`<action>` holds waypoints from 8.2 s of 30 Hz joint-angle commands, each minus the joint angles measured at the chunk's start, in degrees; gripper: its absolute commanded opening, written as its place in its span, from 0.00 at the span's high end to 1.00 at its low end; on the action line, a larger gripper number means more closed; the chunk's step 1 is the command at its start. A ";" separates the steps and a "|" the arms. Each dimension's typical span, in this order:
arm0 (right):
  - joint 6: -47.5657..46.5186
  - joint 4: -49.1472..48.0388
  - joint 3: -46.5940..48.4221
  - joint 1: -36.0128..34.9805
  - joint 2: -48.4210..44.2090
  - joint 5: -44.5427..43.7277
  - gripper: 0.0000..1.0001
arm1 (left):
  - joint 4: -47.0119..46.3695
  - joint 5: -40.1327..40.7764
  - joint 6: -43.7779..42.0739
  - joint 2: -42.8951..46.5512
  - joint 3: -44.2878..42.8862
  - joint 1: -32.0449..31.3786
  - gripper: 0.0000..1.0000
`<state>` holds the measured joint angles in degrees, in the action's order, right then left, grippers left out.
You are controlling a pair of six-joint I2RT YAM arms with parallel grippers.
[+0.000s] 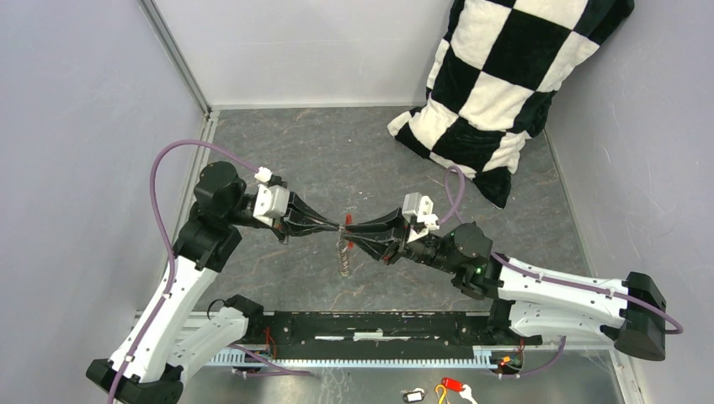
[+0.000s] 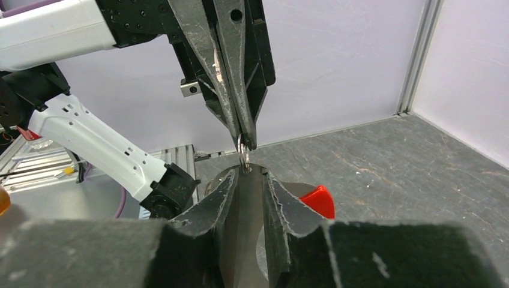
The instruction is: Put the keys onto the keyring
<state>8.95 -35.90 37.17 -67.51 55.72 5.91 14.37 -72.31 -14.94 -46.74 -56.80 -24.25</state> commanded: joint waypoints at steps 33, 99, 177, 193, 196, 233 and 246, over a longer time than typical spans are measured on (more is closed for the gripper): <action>-6.99 59.79 31.05 -0.24 13.81 0.57 0.99 | 33.57 4.83 -34.55 -3.15 -2.79 -0.21 0.67; -9.63 21.77 3.86 -0.22 -13.53 3.18 0.49 | 36.91 -13.57 -48.19 -3.66 -7.28 -0.24 0.98; -13.71 41.57 22.62 -0.33 9.52 5.76 0.68 | 50.47 17.37 -54.36 -9.69 -15.63 -9.05 0.98; -13.26 38.14 21.76 -0.35 10.40 4.97 0.93 | 50.40 14.56 -53.10 -9.18 -15.89 -9.15 0.98; -13.35 37.01 20.96 -0.34 9.78 4.00 1.00 | 50.40 12.63 -52.45 -8.92 -15.96 -9.21 0.98; 1.12 -21.17 -8.50 1.41 -5.30 10.23 0.99 | 9.29 3.36 0.64 -0.46 -4.32 -9.15 0.69; 7.94 -35.19 -8.70 1.41 2.09 13.24 0.99 | 8.87 0.96 -0.96 -0.25 -3.19 -9.15 0.73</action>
<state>13.96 -61.87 27.70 -66.24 56.23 17.15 25.10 -70.72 -16.78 -47.46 -60.60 -33.23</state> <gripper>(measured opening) 0.011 0.278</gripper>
